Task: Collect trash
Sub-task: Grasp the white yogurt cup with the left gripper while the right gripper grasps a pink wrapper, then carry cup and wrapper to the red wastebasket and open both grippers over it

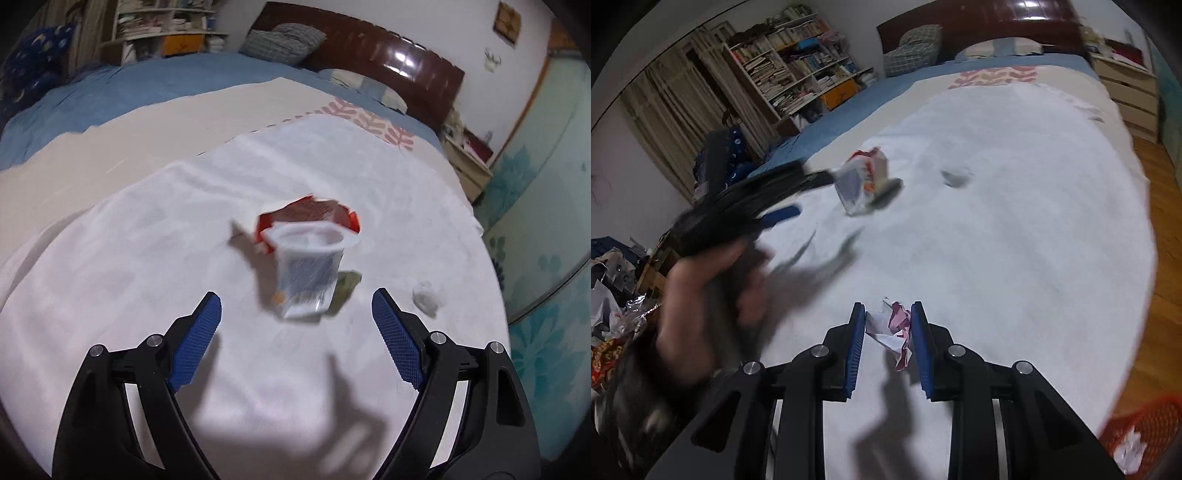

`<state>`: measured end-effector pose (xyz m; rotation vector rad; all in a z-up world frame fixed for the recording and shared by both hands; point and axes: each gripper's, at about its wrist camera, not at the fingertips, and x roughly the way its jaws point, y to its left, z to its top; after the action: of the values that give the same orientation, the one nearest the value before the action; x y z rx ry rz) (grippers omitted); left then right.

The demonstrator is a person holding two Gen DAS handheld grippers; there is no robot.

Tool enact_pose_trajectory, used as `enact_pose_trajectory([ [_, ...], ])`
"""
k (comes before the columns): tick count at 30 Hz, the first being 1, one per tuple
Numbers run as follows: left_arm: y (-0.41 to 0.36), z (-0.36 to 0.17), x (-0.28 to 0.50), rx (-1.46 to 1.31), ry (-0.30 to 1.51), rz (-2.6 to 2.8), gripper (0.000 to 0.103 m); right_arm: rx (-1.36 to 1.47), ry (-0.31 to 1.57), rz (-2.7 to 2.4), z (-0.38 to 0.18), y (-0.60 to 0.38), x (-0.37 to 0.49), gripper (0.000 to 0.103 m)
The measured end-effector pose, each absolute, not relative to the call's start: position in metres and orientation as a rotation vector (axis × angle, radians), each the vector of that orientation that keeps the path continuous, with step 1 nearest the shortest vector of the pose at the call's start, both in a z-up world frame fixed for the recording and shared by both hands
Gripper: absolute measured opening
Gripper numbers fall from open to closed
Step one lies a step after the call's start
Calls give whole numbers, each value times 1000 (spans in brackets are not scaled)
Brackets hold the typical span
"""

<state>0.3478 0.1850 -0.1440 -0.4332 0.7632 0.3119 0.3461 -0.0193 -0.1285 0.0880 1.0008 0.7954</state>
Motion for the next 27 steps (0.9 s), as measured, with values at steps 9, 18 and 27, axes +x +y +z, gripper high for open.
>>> enact_pose_trajectory([
  [9,207,-164,375,-543,781,299,43,150,1011,745,-124,-81,320,27],
  [18,197,-150,358,-502,726,310,34,208,1014,714,-125,-128,309,27],
  [27,170,-109,330,-423,639,288,33,244,990,665,-119,-168,303,27],
])
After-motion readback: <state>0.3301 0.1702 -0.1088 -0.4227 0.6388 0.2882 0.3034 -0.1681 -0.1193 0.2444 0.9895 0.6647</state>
